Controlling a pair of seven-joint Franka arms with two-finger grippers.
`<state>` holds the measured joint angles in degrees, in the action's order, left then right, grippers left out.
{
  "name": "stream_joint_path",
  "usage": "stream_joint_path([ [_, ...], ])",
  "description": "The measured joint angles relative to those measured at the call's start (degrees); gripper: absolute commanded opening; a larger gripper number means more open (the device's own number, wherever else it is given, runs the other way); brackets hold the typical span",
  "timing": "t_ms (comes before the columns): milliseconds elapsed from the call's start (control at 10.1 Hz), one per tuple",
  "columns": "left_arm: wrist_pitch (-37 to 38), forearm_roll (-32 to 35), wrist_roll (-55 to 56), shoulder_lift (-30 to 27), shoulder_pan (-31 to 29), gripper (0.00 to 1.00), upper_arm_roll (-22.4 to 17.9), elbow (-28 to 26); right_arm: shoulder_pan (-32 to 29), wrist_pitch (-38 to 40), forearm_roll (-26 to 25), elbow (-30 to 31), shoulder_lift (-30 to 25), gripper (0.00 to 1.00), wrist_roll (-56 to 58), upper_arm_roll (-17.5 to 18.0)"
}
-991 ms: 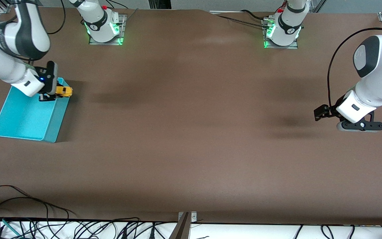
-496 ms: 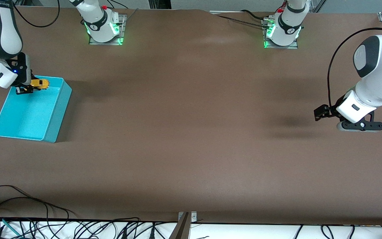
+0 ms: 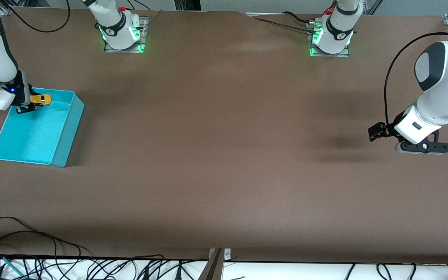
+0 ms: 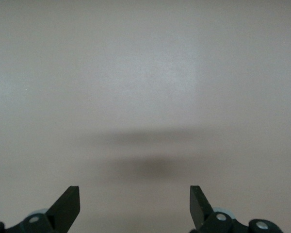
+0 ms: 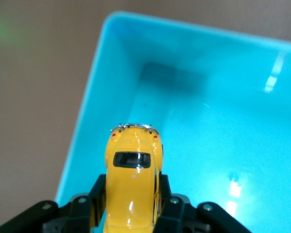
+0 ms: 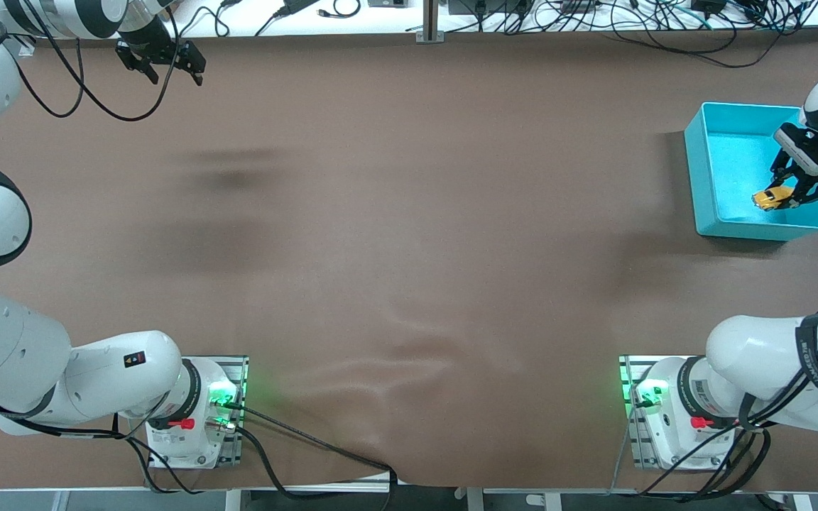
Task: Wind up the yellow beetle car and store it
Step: 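Lower the car into the box and open the right gripper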
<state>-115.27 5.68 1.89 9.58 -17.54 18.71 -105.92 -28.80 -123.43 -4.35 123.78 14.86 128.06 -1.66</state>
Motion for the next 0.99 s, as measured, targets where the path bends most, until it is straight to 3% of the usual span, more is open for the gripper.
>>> stream_joint_path([
  [496, 0.13, 0.00, -0.05, 0.00, -0.02, 1.00, 0.00, 0.00, -0.97, -4.20, 0.02, -1.05, 8.03, 0.11, 0.20, 0.00],
  [595, 0.14, 0.00, -0.05, 0.00, -0.02, 1.00, 0.00, 0.00, -1.30, -4.53, 0.03, -1.16, 9.06, 0.26, 0.20, 0.00],
  [694, 0.15, 0.00, -0.06, 0.00, -0.02, 1.00, 0.00, 0.00, -1.47, -4.42, 0.04, -1.40, 9.14, 0.54, 0.20, 0.00],
  [793, 0.15, 0.00, -0.06, 0.00, -0.02, 1.00, 0.00, 0.00, -1.63, -4.21, 0.04, -1.46, 9.15, 1.00, 0.20, 0.00],
  [991, 0.15, 0.00, -0.06, 0.00, -0.02, 1.00, 0.00, 0.00, -1.92, -2.74, 0.10, -1.61, 9.15, 1.00, 0.21, 0.00],
])
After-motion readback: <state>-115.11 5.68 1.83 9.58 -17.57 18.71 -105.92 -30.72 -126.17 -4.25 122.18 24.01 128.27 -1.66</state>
